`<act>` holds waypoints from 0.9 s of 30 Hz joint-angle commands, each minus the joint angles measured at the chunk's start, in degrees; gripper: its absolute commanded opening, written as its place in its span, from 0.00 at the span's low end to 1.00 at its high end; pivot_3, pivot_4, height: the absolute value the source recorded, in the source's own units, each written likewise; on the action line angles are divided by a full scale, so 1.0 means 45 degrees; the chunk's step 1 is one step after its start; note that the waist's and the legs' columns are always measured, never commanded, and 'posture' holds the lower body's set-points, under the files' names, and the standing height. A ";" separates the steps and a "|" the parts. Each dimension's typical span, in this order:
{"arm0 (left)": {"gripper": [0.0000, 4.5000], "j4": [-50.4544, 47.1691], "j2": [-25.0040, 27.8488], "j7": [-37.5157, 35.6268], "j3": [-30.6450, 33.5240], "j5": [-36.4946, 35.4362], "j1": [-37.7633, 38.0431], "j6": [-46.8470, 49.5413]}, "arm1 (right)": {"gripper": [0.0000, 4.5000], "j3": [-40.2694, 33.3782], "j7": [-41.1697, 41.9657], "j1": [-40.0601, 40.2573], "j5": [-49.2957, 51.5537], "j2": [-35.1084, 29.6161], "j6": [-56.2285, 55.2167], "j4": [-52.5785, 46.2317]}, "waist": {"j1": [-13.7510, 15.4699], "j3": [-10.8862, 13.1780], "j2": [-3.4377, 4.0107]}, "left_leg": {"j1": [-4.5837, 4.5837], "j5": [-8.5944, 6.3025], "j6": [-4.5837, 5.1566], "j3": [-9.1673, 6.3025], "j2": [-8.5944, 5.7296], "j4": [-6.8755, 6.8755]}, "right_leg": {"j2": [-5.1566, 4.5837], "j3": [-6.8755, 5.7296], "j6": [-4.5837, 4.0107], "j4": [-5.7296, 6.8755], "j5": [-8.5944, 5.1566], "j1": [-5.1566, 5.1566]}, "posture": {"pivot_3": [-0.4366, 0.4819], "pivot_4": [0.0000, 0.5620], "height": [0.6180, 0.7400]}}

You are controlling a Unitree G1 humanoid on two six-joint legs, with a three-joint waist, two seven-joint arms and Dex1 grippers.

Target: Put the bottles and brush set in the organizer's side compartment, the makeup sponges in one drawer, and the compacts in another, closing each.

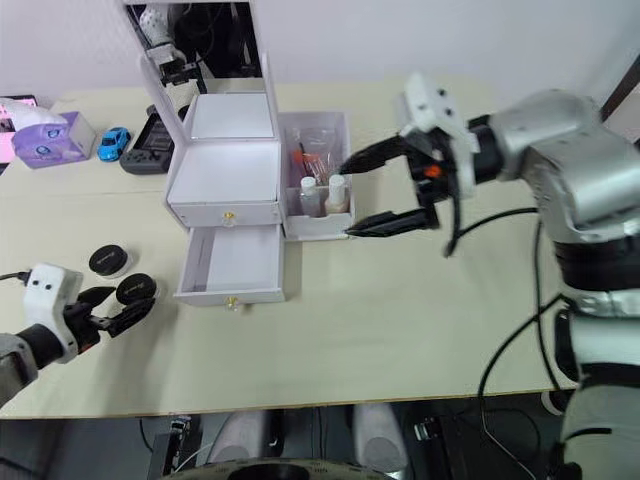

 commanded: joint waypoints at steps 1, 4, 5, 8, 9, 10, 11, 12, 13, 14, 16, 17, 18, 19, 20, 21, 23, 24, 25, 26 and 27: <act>0.99 -0.0125 0.0290 0.0242 -0.0252 0.0184 -0.0248 0.0415 | 1.00 -0.0117 -0.0067 -0.0397 -0.0363 -0.0069 -0.0034 0.0246 | 0.0043 0.0001 0.0001 | -0.0008 0.0000 0.0000 0.0000 -0.0001 -0.0002 | -0.0001 0.0000 0.0003 -0.0008 -0.0002 0.0000 | 0.48 0.27 1.00; 0.99 -0.0162 0.0384 0.0404 -0.0619 0.0255 -0.0511 0.0793 | 1.00 -0.0129 -0.0151 -0.0540 -0.0455 -0.0033 0.0140 0.0266 | 0.0162 0.0001 0.0002 | -0.0026 0.0000 0.0000 0.0013 -0.0009 -0.0002 | -0.0018 0.0002 0.0008 -0.0033 -0.0003 -0.0003 | 0.48 0.27 1.00; 0.99 -0.0147 0.0364 0.0436 -0.0669 0.0267 -0.0574 0.0843 | 1.00 -0.0122 -0.0184 -0.0554 -0.0501 -0.0012 0.0152 0.0276 | 0.0209 0.0001 0.0002 | -0.0026 0.0000 -0.0001 0.0015 -0.0011 -0.0002 | -0.0021 0.0003 0.0008 -0.0035 -0.0002 -0.0002 | 0.48 0.27 1.00; 0.99 -0.0108 0.0315 0.0480 -0.0854 0.0276 -0.0827 0.0914 | 1.00 -0.0093 -0.0200 -0.0592 -0.0599 0.0021 0.0137 0.0319 | 0.0241 0.0001 0.0001 | -0.0022 0.0000 -0.0001 0.0014 -0.0011 -0.0002 | -0.0020 0.0002 0.0007 -0.0036 -0.0002 -0.0002 | 0.48 0.27 1.00; 0.99 -0.0114 0.0317 0.0497 -0.0934 0.0291 -0.0912 0.0966 | 1.00 -0.0104 -0.0200 -0.0630 -0.0598 0.0013 0.0165 0.0327 | 0.0242 0.0001 0.0001 | -0.0020 0.0000 -0.0001 0.0013 -0.0011 -0.0002 | -0.0019 0.0002 0.0007 -0.0034 -0.0002 -0.0001 | 0.48 0.27 1.00; 0.99 -0.0119 0.0313 0.0519 -0.1000 0.0313 -0.0991 0.0998 | 1.00 -0.0119 -0.0204 -0.0657 -0.0595 0.0007 0.0191 0.0328 | 0.0243 0.0001 0.0002 | -0.0019 0.0000 -0.0001 0.0012 -0.0011 -0.0001 | -0.0019 0.0002 0.0007 -0.0031 -0.0002 -0.0001 | 0.48 0.27 1.00; 0.99 -0.0119 0.0308 0.0540 -0.1038 0.0329 -0.1043 0.1023 | 1.00 -0.0131 -0.0204 -0.0673 -0.0597 0.0007 0.0208 0.0331 | 0.0246 0.0001 0.0002 | -0.0014 0.0000 -0.0001 0.0013 -0.0011 0.0001 | -0.0019 0.0002 0.0006 -0.0025 -0.0002 0.0001 | 0.48 0.27 1.00; 0.99 -0.0095 0.0259 0.0604 -0.1098 0.0330 -0.1206 0.1009 | 1.00 -0.0134 -0.0196 -0.0680 -0.0617 0.0010 0.0206 0.0344 | 0.0248 0.0001 0.0002 | -0.0014 0.0000 -0.0001 0.0012 -0.0011 0.0003 | -0.0019 0.0002 0.0006 -0.0022 -0.0001 0.0001 | 0.48 0.27 1.00; 0.99 -0.0058 0.0188 0.0703 -0.1148 0.0309 -0.1420 0.1014 | 1.00 -0.0141 -0.0188 -0.0677 -0.0624 0.0014 0.0219 0.0345 | 0.0252 0.0001 0.0001 | -0.0014 0.0000 -0.0001 0.0010 -0.0011 0.0004 | -0.0018 0.0002 0.0006 -0.0020 -0.0001 0.0001 | 0.48 0.27 1.00; 0.99 -0.0023 0.0146 0.0774 -0.1206 0.0317 -0.1599 0.1005 | 1.00 -0.0144 -0.0182 -0.0679 -0.0636 0.0021 0.0225 0.0349 | 0.0259 0.0001 0.0002 | -0.0014 0.0000 -0.0002 0.0010 -0.0011 0.0005 | -0.0018 0.0002 0.0006 -0.0019 -0.0001 0.0001 | 0.48 0.27 1.00; 0.99 0.0009 0.0114 0.0859 -0.1322 0.0345 -0.1814 0.1062 | 1.00 -0.0163 -0.0178 -0.0682 -0.0628 0.0035 0.0251 0.0352 | 0.0268 0.0001 0.0001 | -0.0015 0.0001 -0.0002 0.0009 -0.0011 0.0005 | -0.0018 0.0001 0.0006 -0.0018 -0.0001 0.0002 | 0.48 0.27 1.00; 0.99 0.0033 0.0115 0.0882 -0.1382 0.0387 -0.1872 0.1071 | 1.00 -0.0177 -0.0198 -0.0677 -0.0628 0.0050 0.0258 0.0356 | 0.0266 0.0001 0.0001 | -0.0015 0.0001 -0.0002 0.0009 -0.0011 0.0005 | -0.0017 0.0001 0.0007 -0.0019 -0.0001 0.0002 | 0.48 0.27 1.00; 0.99 0.0053 0.0111 0.0909 -0.1425 0.0428 -0.1913 0.1064 | 1.00 -0.0190 -0.0216 -0.0668 -0.0629 0.0057 0.0260 0.0354 | 0.0260 0.0001 0.0001 | -0.0016 0.0001 -0.0002 0.0012 -0.0012 0.0004 | -0.0018 0.0002 0.0007 -0.0022 -0.0001 0.0003 | 0.48 0.27 1.00; 0.99 0.0082 0.0108 0.0942 -0.1457 0.0457 -0.1956 0.1062 | 1.00 -0.0202 -0.0222 -0.0653 -0.0628 0.0054 0.0261 0.0349 | 0.0242 0.0001 0.0001 | -0.0016 0.0001 -0.0002 0.0014 -0.0012 0.0003 | -0.0019 0.0002 0.0008 -0.0024 -0.0001 0.0002 | 0.48 0.27 1.00; 0.88 0.0098 0.0131 0.0978 -0.1484 0.0463 -0.1974 0.1122 | 1.00 -0.0216 -0.0222 -0.0634 -0.0627 0.0040 0.0259 0.0333 | 0.0237 0.0001 0.0002 | -0.0017 0.0001 -0.0002 0.0015 -0.0012 0.0002 | -0.0019 0.0003 0.0009 -0.0025 -0.0001 0.0002 | 0.48 0.27 1.00; 0.81 0.0128 0.0212 0.1022 -0.1538 0.0530 -0.1980 0.1159 | 1.00 -0.0232 -0.0217 -0.0624 -0.0627 0.0026 0.0267 0.0318 | 0.0238 0.0001 0.0001 | -0.0017 0.0000 -0.0002 0.0014 -0.0012 -0.0001 | -0.0018 0.0003 0.0010 -0.0025 -0.0001 0.0001 | 0.48 0.27 1.00; 0.59 0.0174 0.0329 0.1031 -0.1540 0.0575 -0.1974 0.1251 | 1.00 -0.0262 -0.0232 -0.0618 -0.0632 0.0025 0.0289 0.0304 | 0.0241 0.0001 0.0002 | -0.0015 0.0000 -0.0002 0.0011 -0.0011 -0.0003 | -0.0015 0.0002 0.0010 -0.0022 -0.0001 -0.0001 | 0.48 0.27 1.00; 0.59 0.0187 0.0371 0.1003 -0.1498 0.0573 -0.1965 0.1290 | 1.00 -0.0270 -0.0245 -0.0615 -0.0638 0.0031 0.0292 0.0301 | 0.0241 0.0001 0.0001 | -0.0015 0.0001 -0.0002 0.0011 -0.0011 -0.0002 | -0.0015 0.0002 0.0010 -0.0022 -0.0001 0.0000 | 0.48 0.27 1.00; 0.59 0.0188 0.0448 0.0948 -0.1465 0.0579 -0.1937 0.1336 | 1.00 -0.0284 -0.0253 -0.0601 -0.0629 0.0030 0.0300 0.0288 | 0.0239 0.0001 0.0001 | -0.0015 0.0001 -0.0001 0.0011 -0.0011 0.0000 | -0.0015 0.0002 0.0009 -0.0021 -0.0001 0.0000 | 0.48 0.27 1.00; 0.59 0.0185 0.0530 0.0881 -0.1458 0.0589 -0.1908 0.1368 | 1.00 -0.0293 -0.0260 -0.0586 -0.0623 0.0027 0.0300 0.0277 | 0.0238 0.0001 0.0001 | -0.0014 0.0001 -0.0002 0.0012 -0.0010 0.0002 | -0.0015 0.0002 0.0009 -0.0020 0.0000 0.0001 | 0.48 0.27 1.00; 0.59 0.0182 0.0629 0.0810 -0.1497 0.0618 -0.1877 0.1388 | 1.00 -0.0300 -0.0270 -0.0572 -0.0625 0.0021 0.0291 0.0271 | 0.0237 0.0001 0.0001 | -0.0014 0.0001 -0.0002 0.0012 -0.0011 0.0004 | -0.0015 0.0002 0.0008 -0.0019 0.0000 0.0001 | 0.48 0.27 1.00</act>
